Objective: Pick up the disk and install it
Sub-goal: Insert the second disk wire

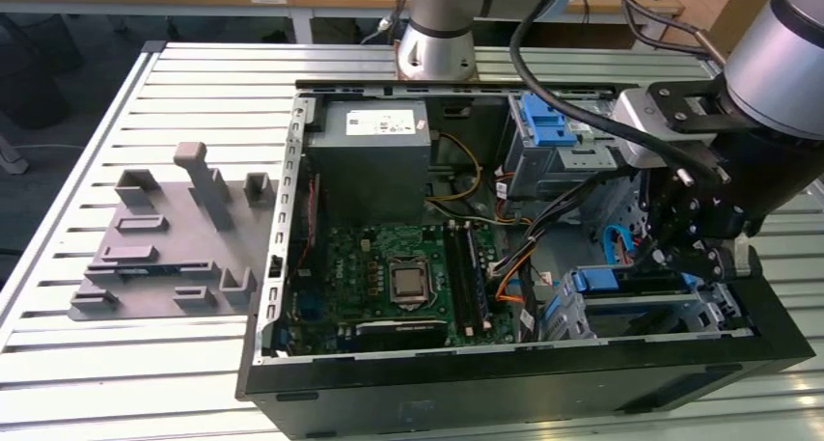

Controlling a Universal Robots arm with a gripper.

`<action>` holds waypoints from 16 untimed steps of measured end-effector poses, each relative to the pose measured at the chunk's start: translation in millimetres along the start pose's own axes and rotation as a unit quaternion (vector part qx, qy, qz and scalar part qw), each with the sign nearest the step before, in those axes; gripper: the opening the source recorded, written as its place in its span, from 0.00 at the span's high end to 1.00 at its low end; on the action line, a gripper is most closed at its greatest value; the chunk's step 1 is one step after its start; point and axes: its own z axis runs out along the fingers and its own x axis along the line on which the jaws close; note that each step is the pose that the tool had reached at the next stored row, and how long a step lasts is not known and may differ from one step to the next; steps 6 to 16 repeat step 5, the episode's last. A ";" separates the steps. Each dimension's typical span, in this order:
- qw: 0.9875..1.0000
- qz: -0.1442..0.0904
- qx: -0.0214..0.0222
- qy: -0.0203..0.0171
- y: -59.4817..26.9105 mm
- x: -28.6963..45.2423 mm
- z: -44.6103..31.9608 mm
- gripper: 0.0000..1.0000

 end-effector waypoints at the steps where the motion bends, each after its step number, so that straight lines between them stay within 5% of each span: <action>1: 1.000 0.000 0.000 0.000 0.0 0.0 -0.3 0.89; 16: 1.000 0.000 0.000 0.000 -0.1 0.0 -1.1 0.89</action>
